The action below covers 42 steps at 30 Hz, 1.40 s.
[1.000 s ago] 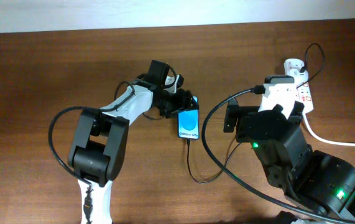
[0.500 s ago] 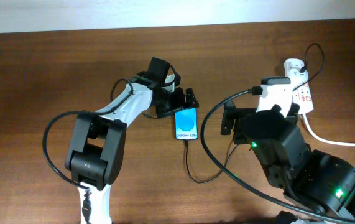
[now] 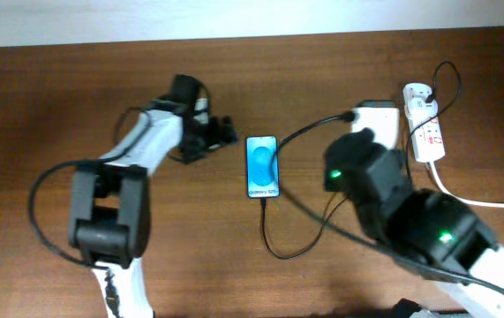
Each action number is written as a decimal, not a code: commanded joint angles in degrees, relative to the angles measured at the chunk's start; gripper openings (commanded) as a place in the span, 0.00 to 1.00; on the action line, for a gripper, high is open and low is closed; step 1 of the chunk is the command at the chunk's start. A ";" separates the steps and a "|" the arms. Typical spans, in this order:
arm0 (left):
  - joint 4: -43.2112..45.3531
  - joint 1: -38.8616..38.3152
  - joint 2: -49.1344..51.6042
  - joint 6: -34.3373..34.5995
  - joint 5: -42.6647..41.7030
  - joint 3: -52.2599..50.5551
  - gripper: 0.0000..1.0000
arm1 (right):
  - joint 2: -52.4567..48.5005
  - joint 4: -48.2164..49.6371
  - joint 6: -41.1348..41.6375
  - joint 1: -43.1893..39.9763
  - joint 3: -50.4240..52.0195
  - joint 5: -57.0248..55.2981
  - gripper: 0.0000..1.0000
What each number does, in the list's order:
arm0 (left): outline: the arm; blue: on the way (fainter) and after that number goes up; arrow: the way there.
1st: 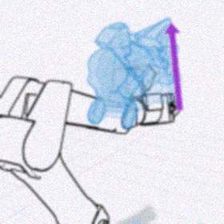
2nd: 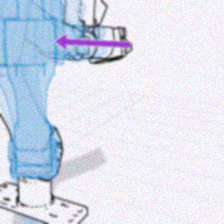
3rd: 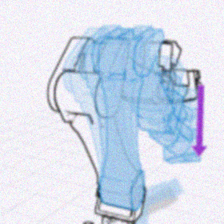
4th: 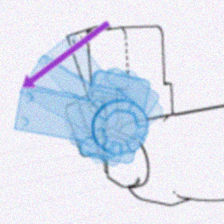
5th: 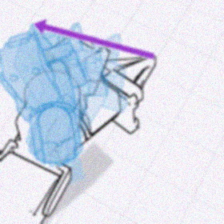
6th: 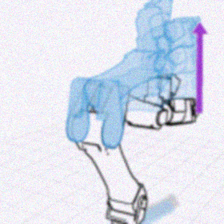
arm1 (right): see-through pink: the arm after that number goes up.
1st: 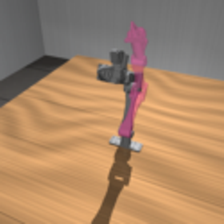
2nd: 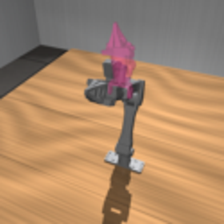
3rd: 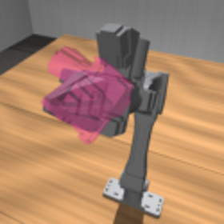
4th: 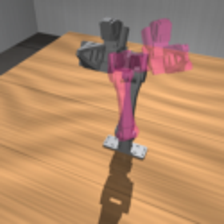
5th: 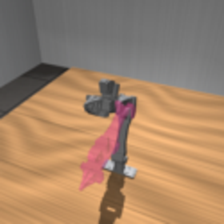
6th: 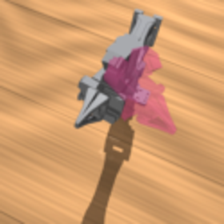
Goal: Plug charger to phone and switch on socket
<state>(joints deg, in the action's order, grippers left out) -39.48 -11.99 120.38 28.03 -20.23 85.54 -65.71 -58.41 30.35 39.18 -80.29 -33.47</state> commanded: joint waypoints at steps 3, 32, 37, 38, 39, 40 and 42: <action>-0.11 7.28 -17.88 -4.98 6.19 -0.94 0.99 | 2.67 -2.36 4.66 -19.02 -0.02 1.51 0.04; -15.50 7.50 -50.90 -6.88 41.09 -1.18 0.99 | -67.71 -7.26 11.96 -63.21 -40.37 43.08 0.04; -16.04 7.50 -50.90 -6.88 41.05 -1.18 0.99 | -69.18 -6.16 11.98 -63.25 -40.35 43.39 0.04; -16.04 7.50 -50.90 -6.88 41.05 -1.18 0.99 | -69.46 -6.05 11.98 -63.25 -40.35 43.36 0.04; -16.04 7.50 -50.90 -6.88 41.05 -1.18 0.99 | -69.79 -5.88 11.98 -63.28 -40.35 43.36 0.04; -16.09 7.50 -50.90 -6.88 41.05 -1.18 0.99 | -69.94 -5.51 12.00 -63.28 -40.26 43.36 0.04; -16.24 7.50 -50.90 -6.88 41.05 -1.18 0.99 | -69.99 -5.18 12.02 -63.25 -40.26 43.34 0.04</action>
<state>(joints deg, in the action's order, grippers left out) -55.55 -4.47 69.71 21.82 19.99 84.31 -134.39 -63.99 42.04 -23.66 -119.48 10.59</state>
